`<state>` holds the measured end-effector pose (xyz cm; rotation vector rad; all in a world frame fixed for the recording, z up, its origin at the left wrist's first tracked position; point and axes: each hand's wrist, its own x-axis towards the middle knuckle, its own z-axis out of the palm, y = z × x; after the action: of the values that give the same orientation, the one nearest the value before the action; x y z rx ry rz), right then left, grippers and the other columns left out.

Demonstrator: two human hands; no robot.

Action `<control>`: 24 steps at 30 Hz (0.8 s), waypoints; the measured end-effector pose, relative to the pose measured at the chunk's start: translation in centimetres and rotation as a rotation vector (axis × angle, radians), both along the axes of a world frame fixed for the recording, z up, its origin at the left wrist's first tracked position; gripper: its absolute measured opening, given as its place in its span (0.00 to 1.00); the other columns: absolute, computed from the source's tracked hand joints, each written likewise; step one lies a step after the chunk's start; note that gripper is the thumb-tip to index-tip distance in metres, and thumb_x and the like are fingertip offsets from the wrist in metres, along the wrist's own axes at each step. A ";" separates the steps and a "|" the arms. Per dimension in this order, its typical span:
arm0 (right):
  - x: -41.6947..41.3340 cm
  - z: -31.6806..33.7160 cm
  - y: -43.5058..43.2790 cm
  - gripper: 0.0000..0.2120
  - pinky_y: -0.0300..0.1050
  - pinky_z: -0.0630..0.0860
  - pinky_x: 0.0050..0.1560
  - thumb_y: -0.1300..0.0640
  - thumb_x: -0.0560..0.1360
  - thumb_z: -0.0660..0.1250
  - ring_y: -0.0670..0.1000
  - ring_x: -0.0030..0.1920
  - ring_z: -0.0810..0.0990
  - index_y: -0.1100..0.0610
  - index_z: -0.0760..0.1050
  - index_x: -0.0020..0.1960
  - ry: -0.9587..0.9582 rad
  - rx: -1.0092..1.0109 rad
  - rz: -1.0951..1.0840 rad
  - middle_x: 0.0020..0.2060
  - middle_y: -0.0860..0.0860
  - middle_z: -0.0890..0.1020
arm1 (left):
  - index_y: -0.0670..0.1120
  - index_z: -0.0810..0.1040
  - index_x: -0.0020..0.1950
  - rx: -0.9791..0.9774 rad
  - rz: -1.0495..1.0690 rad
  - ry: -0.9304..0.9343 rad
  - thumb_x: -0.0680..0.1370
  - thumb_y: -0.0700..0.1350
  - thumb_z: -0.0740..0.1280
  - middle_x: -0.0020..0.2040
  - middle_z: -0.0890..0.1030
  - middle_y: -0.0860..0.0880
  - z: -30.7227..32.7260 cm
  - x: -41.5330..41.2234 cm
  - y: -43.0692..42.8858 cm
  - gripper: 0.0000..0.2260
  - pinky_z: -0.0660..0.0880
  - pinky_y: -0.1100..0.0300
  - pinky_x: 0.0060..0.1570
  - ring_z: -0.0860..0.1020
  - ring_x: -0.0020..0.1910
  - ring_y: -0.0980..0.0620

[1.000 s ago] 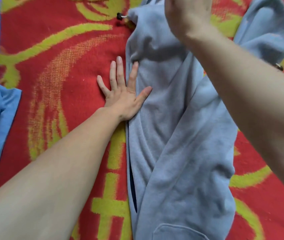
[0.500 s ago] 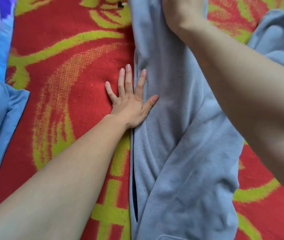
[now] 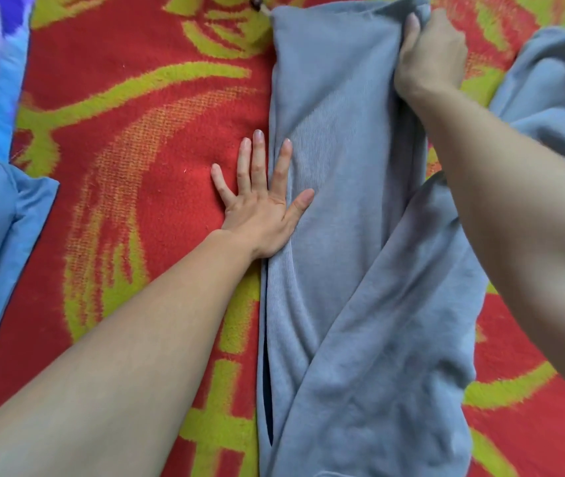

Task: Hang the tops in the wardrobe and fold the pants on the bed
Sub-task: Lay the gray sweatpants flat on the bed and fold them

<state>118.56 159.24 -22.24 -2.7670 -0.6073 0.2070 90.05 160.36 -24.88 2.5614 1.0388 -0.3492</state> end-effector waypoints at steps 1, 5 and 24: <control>0.5 0.1 0.3 0.23 0.53 0.68 0.59 0.44 0.84 0.50 0.62 0.66 0.74 0.58 0.71 0.68 0.007 0.005 -0.029 0.65 0.60 0.78 | 0.56 0.29 0.77 0.001 0.002 -0.003 0.76 0.70 0.39 0.78 0.30 0.47 0.0 0.0 0.0 0.35 0.31 0.32 0.68 0.30 0.77 0.47; 0.3 0.4 0.1 0.25 0.51 0.67 0.60 0.42 0.84 0.51 0.61 0.67 0.73 0.59 0.70 0.68 0.051 0.085 -0.033 0.66 0.60 0.77 | 0.57 0.31 0.78 0.024 0.011 -0.001 0.77 0.70 0.39 0.79 0.31 0.47 -0.2 0.0 -0.1 0.35 0.32 0.33 0.69 0.31 0.77 0.48; -2.3 3.6 -18.1 0.16 0.53 0.83 0.54 0.44 0.75 0.71 0.55 0.50 0.85 0.54 0.73 0.54 0.708 0.947 -0.850 0.54 0.54 0.83 | 0.48 0.75 0.67 0.185 0.096 -0.434 0.79 0.62 0.58 0.68 0.72 0.43 5.7 3.2 -6.7 0.24 0.62 0.46 0.64 0.69 0.67 0.42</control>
<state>116.24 141.10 -18.63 -1.6355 0.5361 0.4950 93.25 153.69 -19.17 2.5635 1.0569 0.3304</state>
